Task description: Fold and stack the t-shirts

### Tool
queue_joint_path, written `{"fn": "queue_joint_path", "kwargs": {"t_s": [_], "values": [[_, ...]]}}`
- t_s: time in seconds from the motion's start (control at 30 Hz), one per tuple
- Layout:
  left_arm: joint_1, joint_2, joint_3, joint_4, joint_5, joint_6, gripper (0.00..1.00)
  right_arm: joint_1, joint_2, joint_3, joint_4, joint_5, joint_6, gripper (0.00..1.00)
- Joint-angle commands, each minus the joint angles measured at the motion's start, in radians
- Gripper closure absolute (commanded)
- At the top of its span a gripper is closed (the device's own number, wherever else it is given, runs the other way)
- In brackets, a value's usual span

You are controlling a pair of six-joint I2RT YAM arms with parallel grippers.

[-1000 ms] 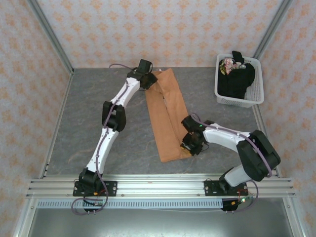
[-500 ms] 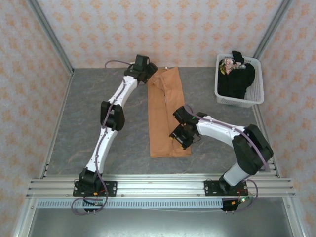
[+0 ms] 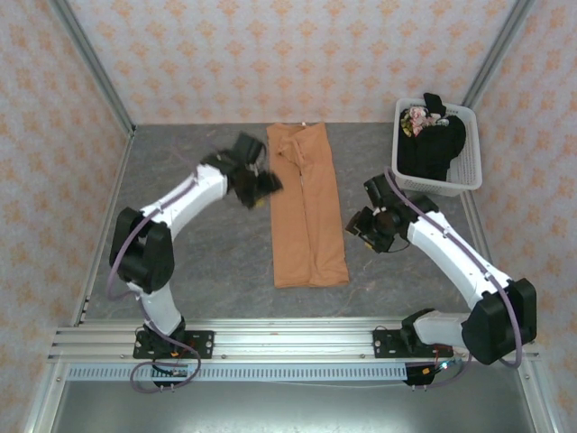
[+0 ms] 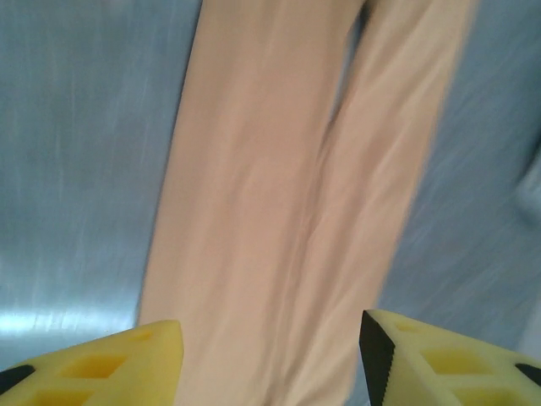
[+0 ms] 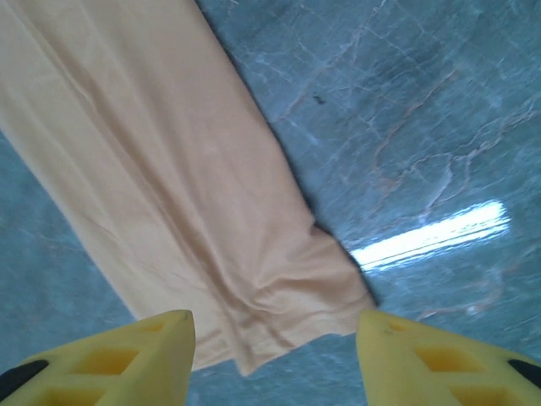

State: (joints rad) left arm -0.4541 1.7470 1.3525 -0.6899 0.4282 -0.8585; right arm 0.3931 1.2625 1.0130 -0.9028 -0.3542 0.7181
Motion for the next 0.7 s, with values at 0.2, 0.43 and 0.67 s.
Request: {"fn": "queue_joint_path", "kwargs": {"t_s": [0.2,0.43,0.67], "values": [[-0.276,-0.221,-0.505,0.19,0.07,-0.338,0.42,-0.017,0.097,-0.173,0.037,-0.139,-0.186,0.48],[-0.311,-0.155,-0.511,0.261,0.044,-0.373,0.44,-0.016,0.109,-0.218,0.062,-0.144,-0.196,0.48],[-0.313,-0.088,-0.467,0.22,0.007,-0.328,0.77,0.007,0.116,-0.25,0.081,-0.135,-0.18,0.48]]}}
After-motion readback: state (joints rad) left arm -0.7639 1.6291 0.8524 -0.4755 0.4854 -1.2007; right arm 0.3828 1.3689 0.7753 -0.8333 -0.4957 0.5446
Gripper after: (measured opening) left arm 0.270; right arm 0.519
